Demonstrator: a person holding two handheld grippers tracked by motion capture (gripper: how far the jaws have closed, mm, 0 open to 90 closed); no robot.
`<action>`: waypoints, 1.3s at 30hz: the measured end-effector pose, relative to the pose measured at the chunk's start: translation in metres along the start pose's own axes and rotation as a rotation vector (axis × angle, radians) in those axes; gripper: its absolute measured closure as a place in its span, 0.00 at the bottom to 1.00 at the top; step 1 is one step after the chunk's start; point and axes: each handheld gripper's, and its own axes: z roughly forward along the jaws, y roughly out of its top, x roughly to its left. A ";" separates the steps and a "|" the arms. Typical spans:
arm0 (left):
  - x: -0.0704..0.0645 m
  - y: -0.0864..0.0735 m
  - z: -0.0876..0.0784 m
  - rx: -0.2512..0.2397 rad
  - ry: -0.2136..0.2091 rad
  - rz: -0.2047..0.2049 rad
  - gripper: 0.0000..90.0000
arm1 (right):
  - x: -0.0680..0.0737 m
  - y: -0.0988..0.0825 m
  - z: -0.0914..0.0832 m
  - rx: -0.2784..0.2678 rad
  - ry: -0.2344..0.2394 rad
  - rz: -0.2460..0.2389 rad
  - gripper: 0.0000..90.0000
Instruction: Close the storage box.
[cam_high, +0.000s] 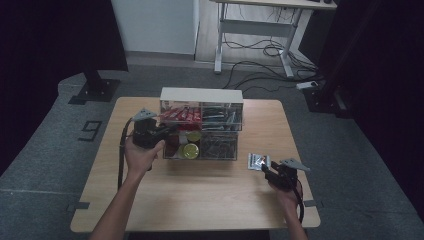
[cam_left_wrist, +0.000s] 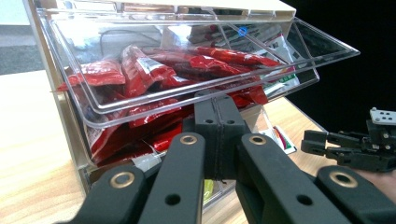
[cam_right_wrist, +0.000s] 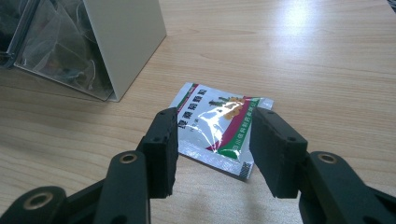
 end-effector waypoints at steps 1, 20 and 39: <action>0.000 -0.001 0.000 -0.002 0.000 0.001 1.00 | 0.000 0.000 0.000 0.000 0.000 0.001 0.57; 0.005 -0.037 -0.013 -0.050 0.052 0.065 0.70 | 0.002 -0.001 -0.001 -0.012 0.030 0.006 0.57; 0.017 -0.111 -0.008 0.031 0.091 0.088 0.52 | 0.010 -0.007 -0.008 -0.015 0.073 -0.016 0.55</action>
